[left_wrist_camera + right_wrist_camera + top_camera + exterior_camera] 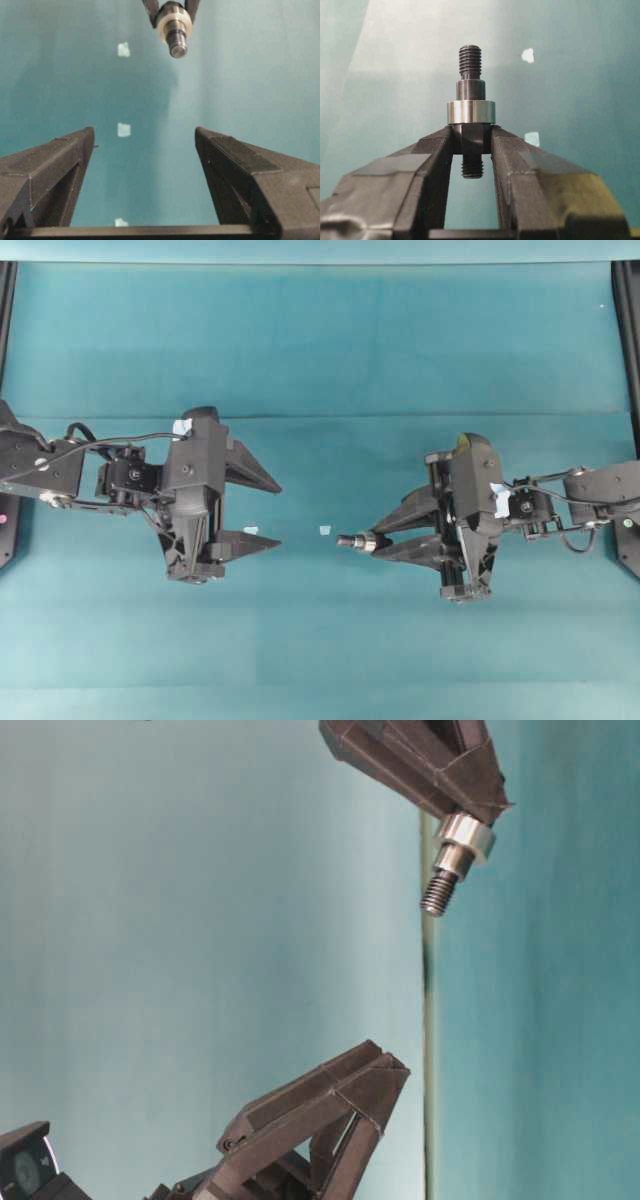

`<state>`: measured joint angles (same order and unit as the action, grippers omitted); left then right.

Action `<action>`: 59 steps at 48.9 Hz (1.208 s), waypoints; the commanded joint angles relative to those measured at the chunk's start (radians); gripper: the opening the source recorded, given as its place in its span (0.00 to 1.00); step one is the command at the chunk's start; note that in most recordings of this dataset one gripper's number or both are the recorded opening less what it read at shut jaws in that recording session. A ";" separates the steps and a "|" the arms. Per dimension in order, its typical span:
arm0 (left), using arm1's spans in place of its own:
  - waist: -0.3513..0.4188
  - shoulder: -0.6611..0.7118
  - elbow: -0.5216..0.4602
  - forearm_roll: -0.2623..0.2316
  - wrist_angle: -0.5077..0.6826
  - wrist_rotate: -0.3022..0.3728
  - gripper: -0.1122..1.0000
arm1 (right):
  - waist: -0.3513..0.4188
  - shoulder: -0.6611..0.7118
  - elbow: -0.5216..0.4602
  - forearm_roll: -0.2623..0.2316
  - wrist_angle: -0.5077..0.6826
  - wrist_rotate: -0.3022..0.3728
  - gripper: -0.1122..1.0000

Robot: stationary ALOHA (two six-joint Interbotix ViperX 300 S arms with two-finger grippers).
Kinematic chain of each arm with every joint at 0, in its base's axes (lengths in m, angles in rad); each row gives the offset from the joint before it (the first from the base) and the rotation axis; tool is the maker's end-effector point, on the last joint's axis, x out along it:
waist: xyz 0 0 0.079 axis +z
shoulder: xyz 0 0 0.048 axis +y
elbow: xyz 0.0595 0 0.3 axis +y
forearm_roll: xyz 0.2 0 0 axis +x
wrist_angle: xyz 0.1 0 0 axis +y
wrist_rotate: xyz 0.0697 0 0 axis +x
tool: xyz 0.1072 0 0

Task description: Insert the washer onto the shaft with both hands.

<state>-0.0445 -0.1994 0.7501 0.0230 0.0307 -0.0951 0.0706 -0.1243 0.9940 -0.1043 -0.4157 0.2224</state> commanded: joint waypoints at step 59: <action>-0.002 -0.011 -0.009 0.003 -0.005 -0.002 0.91 | 0.003 -0.005 -0.006 0.003 0.009 0.009 0.10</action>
<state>-0.0445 -0.1994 0.7501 0.0230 0.0307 -0.0951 0.0706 -0.1227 0.9956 -0.1043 -0.4004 0.2240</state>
